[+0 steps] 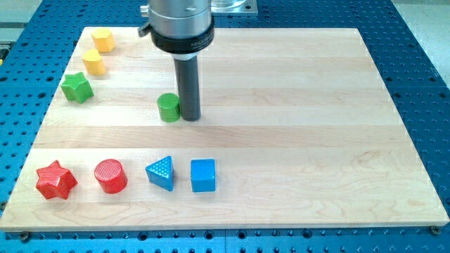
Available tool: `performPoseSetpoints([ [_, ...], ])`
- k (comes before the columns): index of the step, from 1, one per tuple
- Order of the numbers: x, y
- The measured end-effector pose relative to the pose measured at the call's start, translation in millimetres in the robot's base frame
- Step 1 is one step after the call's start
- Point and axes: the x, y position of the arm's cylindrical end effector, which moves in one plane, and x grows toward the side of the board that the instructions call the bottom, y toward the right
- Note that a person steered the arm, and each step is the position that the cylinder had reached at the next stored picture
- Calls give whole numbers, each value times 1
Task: Place the green circle vertically below the green star
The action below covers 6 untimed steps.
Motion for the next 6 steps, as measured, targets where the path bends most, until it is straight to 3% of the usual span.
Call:
performPoseSetpoints([
  [4, -7, -79],
  [5, -9, -52],
  [6, -38, -61],
])
